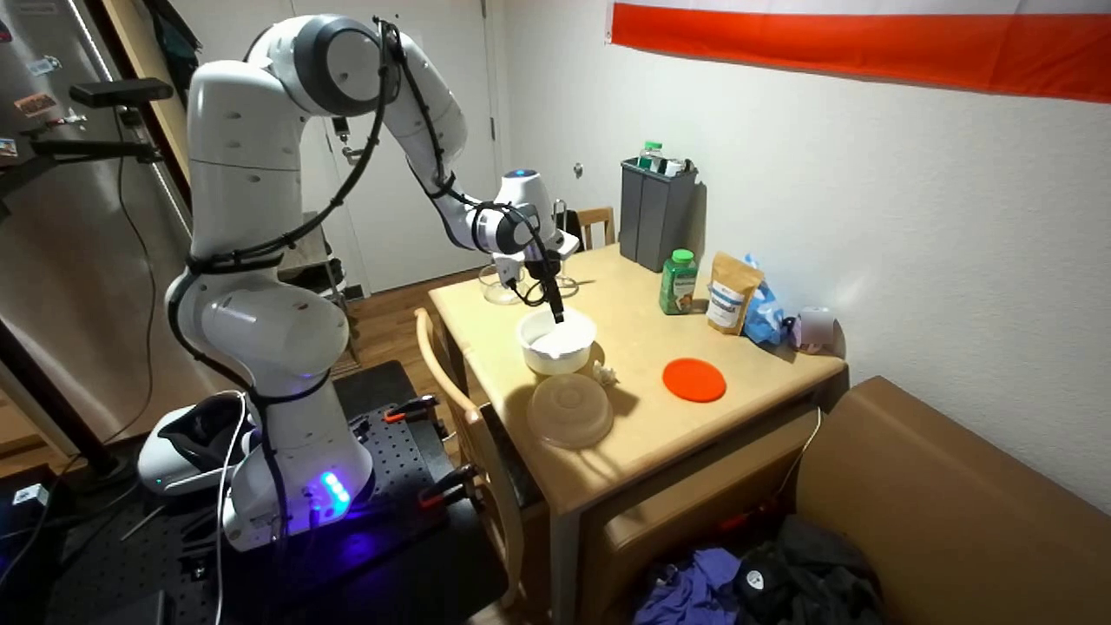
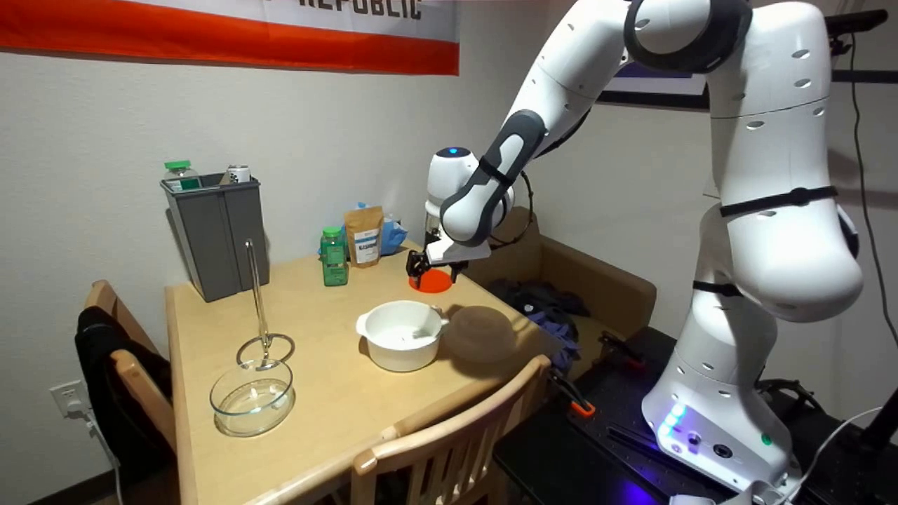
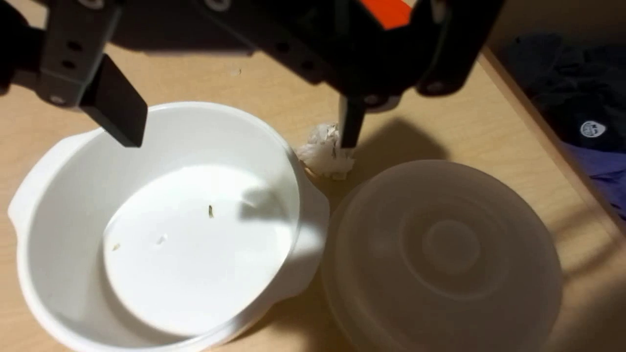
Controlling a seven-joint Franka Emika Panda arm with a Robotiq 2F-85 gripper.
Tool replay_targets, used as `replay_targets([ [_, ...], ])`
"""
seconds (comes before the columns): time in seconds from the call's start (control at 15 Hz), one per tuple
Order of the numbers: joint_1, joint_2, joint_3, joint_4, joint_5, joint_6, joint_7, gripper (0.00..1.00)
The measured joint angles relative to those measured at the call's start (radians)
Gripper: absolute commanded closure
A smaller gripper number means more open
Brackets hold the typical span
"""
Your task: Take the paper from the bowl and put it on the table
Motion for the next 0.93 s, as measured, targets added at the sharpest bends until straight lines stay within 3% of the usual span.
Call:
replay_targets([
  [0.2, -0.013, -0.082, 0.068, 0.0, -0.098, -0.164, 0.035, 0.0],
  [0.47, -0.097, -0.164, 0.278, 0.035, -0.098, -0.41, 0.021, 0.0],
  [0.67, -0.14, -0.161, 0.406, 0.129, -0.083, -0.596, -0.017, 0.0],
  [0.93, -0.146, -0.064, 0.502, 0.334, -0.088, -0.785, -0.05, 0.0],
])
